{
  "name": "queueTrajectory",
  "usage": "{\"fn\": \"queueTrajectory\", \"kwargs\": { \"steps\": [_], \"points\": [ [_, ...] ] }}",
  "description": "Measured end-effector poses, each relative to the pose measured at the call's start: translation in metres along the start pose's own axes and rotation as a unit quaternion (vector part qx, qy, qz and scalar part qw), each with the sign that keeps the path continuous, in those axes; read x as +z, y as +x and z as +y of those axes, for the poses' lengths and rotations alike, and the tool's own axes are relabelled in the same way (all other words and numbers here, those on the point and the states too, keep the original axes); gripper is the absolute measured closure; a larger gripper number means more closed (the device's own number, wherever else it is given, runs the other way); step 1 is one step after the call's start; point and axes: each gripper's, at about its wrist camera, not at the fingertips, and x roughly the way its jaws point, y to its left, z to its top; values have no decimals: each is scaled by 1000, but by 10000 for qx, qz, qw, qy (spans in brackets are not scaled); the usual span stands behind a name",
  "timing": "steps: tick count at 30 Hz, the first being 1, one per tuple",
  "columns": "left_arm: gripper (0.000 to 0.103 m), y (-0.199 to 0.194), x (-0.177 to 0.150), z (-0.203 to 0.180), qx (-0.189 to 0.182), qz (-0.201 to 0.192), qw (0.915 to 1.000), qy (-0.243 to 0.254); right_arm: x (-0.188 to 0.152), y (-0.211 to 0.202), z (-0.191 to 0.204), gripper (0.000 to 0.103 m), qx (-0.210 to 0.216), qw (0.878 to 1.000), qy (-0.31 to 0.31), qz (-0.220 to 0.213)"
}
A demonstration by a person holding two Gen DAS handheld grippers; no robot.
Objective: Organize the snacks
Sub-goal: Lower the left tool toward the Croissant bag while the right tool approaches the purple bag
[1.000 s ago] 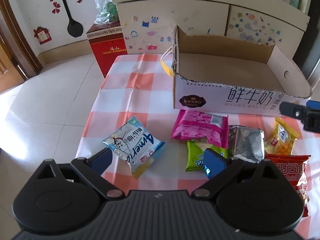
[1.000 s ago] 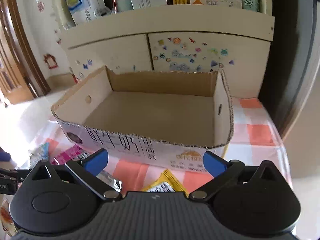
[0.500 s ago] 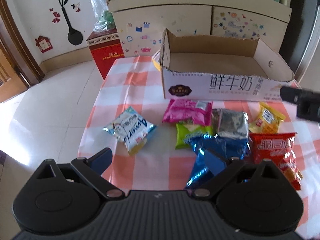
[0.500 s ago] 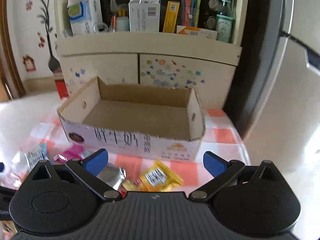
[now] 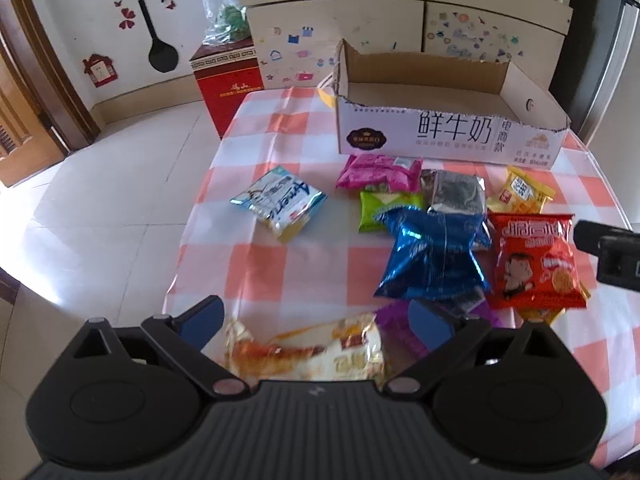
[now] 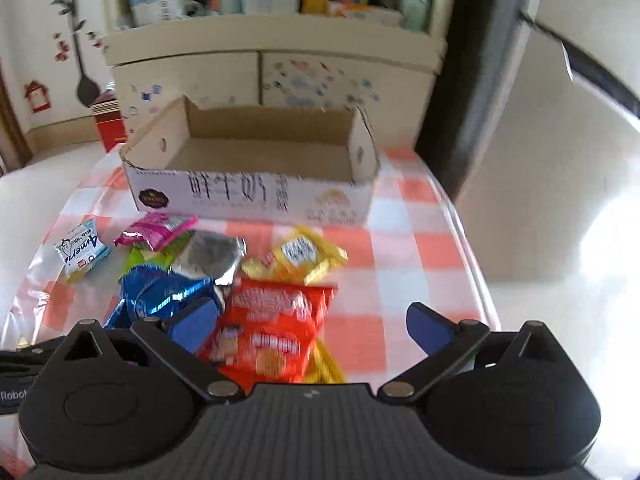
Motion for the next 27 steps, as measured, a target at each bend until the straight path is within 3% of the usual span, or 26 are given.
{"fn": "queueTrajectory", "kwargs": {
  "steps": [9,27],
  "points": [
    [4,-16,-18,4,80,-19,10000,-20,-24,-12,4,0,-26,9984,273,486],
    [4,-19,-18,4,77,-49,9999,-105,-37,-15,32,0,-73,9977,-235,628]
  ]
}}
